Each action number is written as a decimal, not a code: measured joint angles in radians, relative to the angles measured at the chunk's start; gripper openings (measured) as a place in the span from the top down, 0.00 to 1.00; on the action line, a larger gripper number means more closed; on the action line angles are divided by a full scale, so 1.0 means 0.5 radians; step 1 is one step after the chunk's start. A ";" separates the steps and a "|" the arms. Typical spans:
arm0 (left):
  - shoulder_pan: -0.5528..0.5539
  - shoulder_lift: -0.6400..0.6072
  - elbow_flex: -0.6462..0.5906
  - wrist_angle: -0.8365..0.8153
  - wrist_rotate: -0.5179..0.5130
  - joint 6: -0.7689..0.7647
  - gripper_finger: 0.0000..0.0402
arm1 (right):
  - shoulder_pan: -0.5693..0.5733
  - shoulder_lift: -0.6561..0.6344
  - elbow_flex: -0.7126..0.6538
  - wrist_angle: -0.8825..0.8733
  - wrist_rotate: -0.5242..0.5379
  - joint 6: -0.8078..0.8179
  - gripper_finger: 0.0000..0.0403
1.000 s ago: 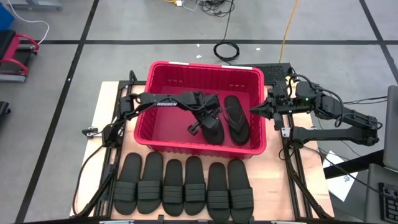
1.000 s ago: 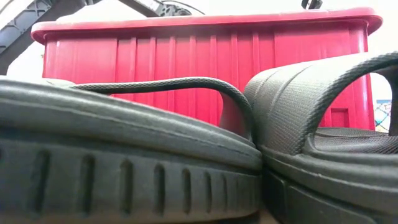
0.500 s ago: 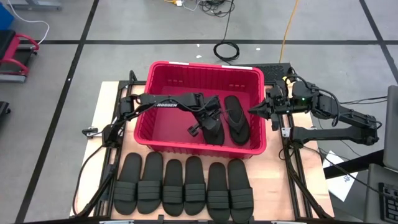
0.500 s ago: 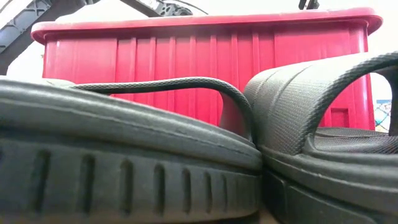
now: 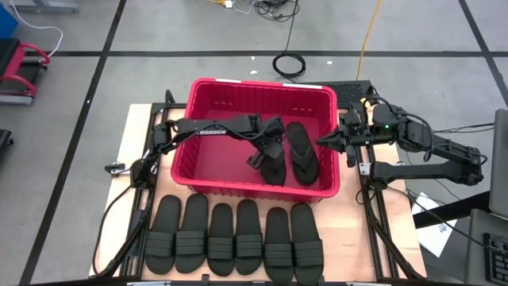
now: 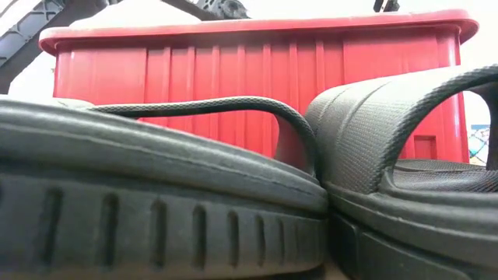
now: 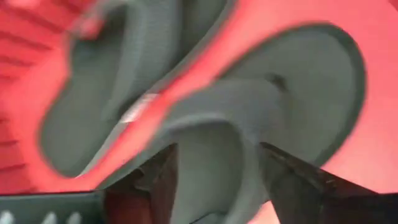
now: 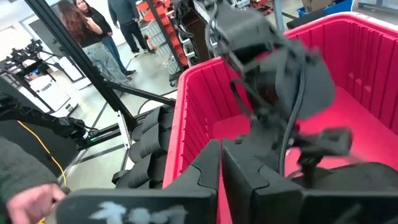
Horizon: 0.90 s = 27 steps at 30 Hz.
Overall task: Pick and place slides into bin
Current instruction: Put the black slipper into the red bin, then adjust the slippers in the red bin
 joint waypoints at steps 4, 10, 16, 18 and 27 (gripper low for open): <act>0.026 -0.002 0.310 -0.107 0.061 -0.175 0.40 | -0.001 0.023 0.000 0.003 0.042 -0.067 0.91; 0.061 -0.089 0.796 -0.434 0.423 -0.384 0.41 | -0.008 0.023 0.028 0.040 0.259 -0.236 0.85; 0.111 -0.529 0.878 -0.438 0.558 -0.415 0.68 | -0.064 0.019 0.126 0.028 0.430 -0.397 0.87; 0.130 -0.691 0.879 -0.443 0.583 -0.466 0.81 | -0.082 0.021 0.131 0.032 0.431 -0.418 0.88; 0.121 -1.218 0.871 -1.108 0.801 -0.698 1.00 | -0.084 0.038 0.131 0.059 0.427 -0.544 0.93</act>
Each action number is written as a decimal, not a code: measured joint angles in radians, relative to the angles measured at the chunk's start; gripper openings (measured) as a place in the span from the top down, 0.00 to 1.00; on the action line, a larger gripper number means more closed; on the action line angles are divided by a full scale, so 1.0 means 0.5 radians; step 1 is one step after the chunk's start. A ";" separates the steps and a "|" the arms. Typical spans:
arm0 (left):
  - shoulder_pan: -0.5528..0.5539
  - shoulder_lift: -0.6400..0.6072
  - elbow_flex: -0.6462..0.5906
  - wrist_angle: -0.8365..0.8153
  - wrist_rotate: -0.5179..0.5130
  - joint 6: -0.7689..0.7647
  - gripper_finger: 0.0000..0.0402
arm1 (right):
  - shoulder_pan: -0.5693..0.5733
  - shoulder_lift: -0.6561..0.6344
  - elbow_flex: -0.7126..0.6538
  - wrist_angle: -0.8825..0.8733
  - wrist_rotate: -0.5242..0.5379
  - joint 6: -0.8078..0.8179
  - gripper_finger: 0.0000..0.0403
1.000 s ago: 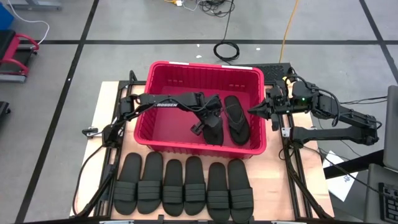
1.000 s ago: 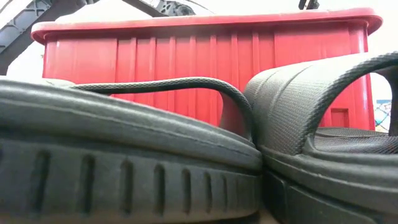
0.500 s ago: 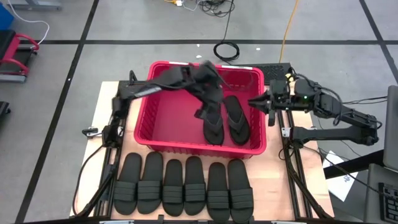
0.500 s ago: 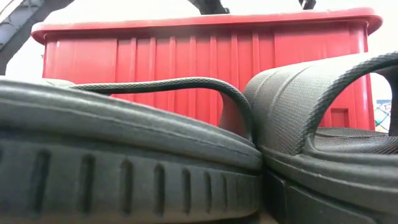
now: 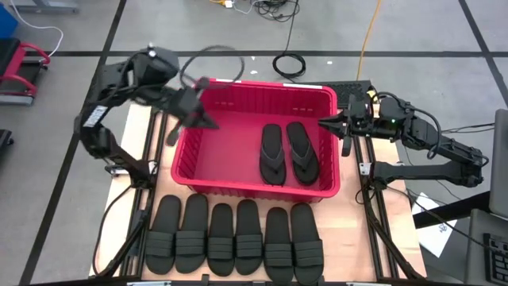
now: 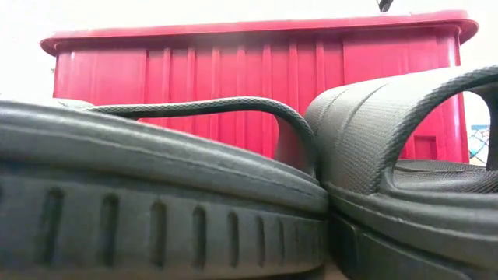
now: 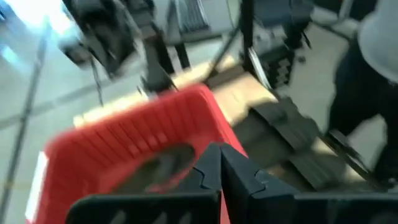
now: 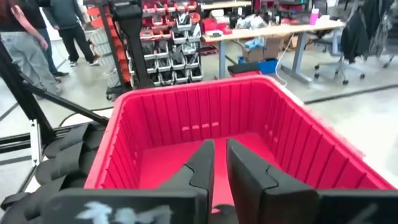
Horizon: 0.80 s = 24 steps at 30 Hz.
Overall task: Pick and place slides into bin
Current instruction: Adjust the slippers in the red bin
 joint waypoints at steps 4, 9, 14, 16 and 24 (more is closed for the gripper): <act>-0.041 -0.108 -0.162 -0.041 0.010 -0.141 1.00 | 0.000 0.010 0.001 0.073 0.026 -0.059 0.95; -0.174 -0.338 -0.487 0.367 0.038 -0.259 1.00 | -0.009 0.136 0.048 -0.014 0.099 -0.052 0.99; -0.237 -0.520 -0.860 0.837 0.018 -0.379 1.00 | -0.124 0.505 0.407 -0.613 0.077 -0.246 1.00; -0.237 -0.586 -0.980 0.968 0.018 -0.447 1.00 | -0.203 0.638 0.620 -0.816 0.093 -0.346 1.00; -0.235 -0.690 -1.346 1.090 -0.035 -0.616 1.00 | -0.589 1.224 1.396 -1.996 -0.200 -0.837 1.00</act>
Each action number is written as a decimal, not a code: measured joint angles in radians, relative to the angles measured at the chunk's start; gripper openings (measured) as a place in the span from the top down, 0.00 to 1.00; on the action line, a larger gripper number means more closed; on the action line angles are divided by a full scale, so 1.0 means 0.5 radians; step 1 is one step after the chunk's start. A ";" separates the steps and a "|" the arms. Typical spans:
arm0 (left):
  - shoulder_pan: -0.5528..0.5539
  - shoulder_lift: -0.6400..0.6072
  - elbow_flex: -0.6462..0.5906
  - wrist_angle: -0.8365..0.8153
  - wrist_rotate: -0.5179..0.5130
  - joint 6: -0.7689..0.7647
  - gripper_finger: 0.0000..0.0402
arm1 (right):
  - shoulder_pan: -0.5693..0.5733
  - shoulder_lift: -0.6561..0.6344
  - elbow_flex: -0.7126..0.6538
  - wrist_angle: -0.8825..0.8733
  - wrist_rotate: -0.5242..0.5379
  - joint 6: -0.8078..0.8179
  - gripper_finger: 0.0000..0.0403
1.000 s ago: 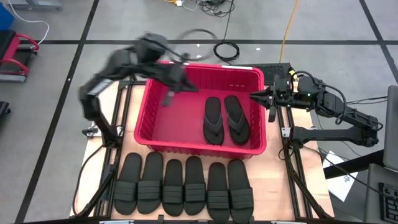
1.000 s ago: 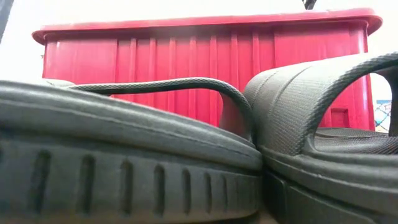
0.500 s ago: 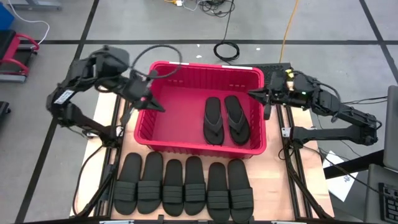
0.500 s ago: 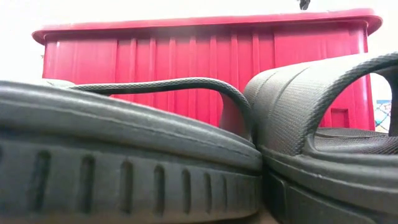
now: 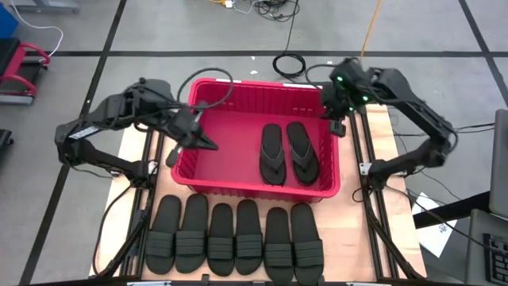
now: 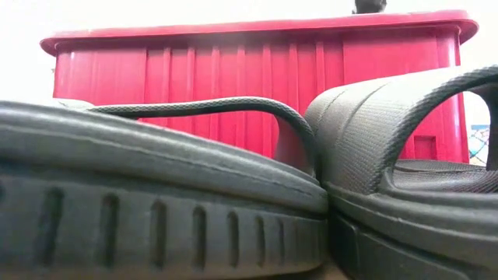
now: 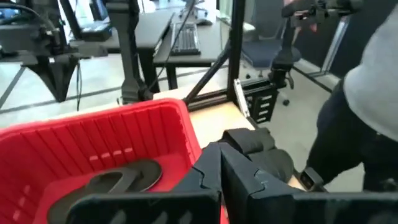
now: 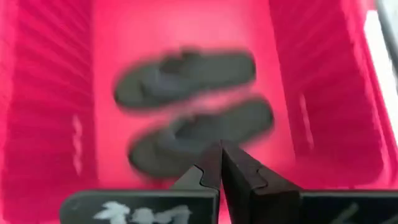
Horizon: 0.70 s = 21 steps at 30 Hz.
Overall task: Pick and place slides into bin
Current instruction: Adjust the slippers in the red bin
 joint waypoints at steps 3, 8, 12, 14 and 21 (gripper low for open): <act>0.000 -0.006 -0.081 0.112 0.000 -0.031 1.00 | -0.120 0.175 0.101 -0.110 0.035 -0.047 1.00; 0.000 -0.003 -0.179 0.317 0.014 -0.029 1.00 | -0.132 0.410 0.084 -0.029 -0.210 0.068 1.00; 0.000 -0.004 -0.184 0.346 0.013 -0.023 1.00 | -0.018 0.587 0.042 -0.050 -0.209 0.053 0.99; 0.000 -0.004 -0.184 0.347 0.014 -0.023 0.99 | 0.045 0.655 0.010 -0.049 -0.130 0.068 0.96; 0.000 -0.004 -0.184 0.345 0.013 -0.023 0.99 | 0.214 0.766 -0.195 0.174 -0.019 0.195 0.69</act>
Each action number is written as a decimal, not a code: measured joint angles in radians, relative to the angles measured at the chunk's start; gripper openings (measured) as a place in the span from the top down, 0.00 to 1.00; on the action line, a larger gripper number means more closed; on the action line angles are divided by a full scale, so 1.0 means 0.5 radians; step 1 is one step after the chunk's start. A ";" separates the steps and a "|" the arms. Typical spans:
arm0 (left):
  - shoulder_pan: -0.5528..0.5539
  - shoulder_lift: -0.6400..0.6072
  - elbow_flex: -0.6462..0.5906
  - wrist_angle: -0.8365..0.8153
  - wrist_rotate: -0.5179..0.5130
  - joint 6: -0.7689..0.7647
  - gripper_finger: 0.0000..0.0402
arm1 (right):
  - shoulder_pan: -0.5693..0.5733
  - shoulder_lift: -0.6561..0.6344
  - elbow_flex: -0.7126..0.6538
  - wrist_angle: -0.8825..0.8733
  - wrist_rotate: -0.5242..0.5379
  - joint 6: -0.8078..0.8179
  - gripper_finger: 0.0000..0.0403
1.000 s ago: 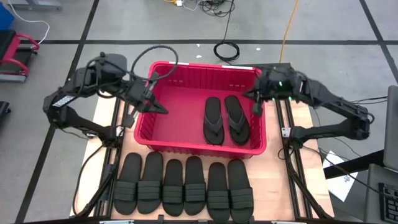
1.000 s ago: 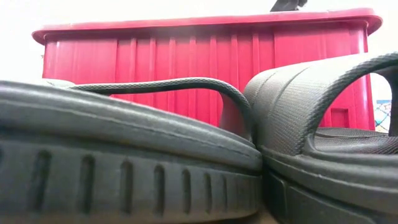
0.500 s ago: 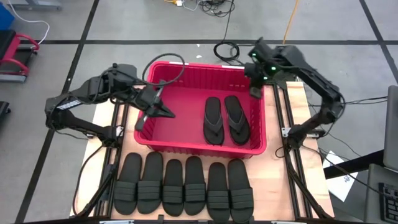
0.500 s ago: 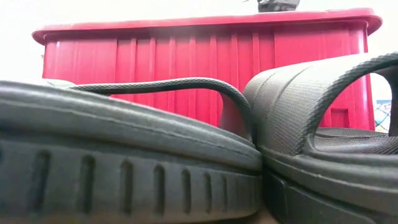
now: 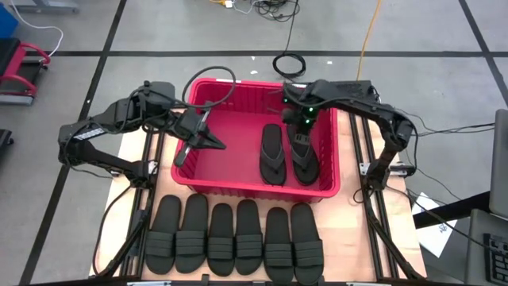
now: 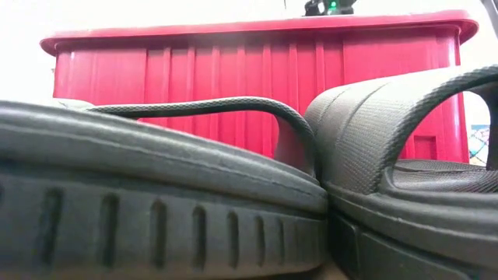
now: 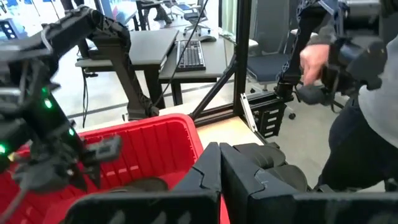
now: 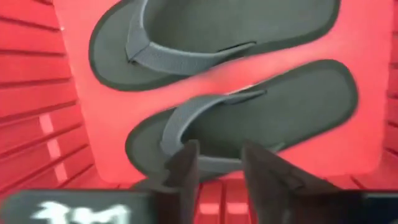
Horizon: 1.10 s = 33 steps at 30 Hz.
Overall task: Pick and place slides into bin
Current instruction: Adjust the slippers in the red bin
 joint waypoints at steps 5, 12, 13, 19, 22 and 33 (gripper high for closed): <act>0.000 0.000 0.000 -0.001 0.001 0.000 0.99 | 0.057 0.033 -0.162 0.098 -0.089 0.006 0.50; 0.000 0.000 0.000 -0.002 0.010 0.000 1.00 | 0.066 0.033 -0.447 0.219 -0.155 0.078 0.43; 0.001 0.000 0.000 -0.002 0.012 -0.002 1.00 | 0.066 0.033 -0.475 0.264 -0.155 0.111 0.43; 0.002 0.000 0.000 -0.002 0.013 -0.002 0.99 | 0.091 0.031 -0.549 0.460 -0.160 0.230 0.44; 0.002 0.000 0.000 -0.002 0.014 -0.004 1.00 | 0.118 0.033 -0.587 0.522 -0.151 0.257 0.44; 0.002 0.000 0.000 -0.001 0.019 -0.069 0.99 | 0.090 0.033 -0.787 0.664 -0.036 0.496 0.45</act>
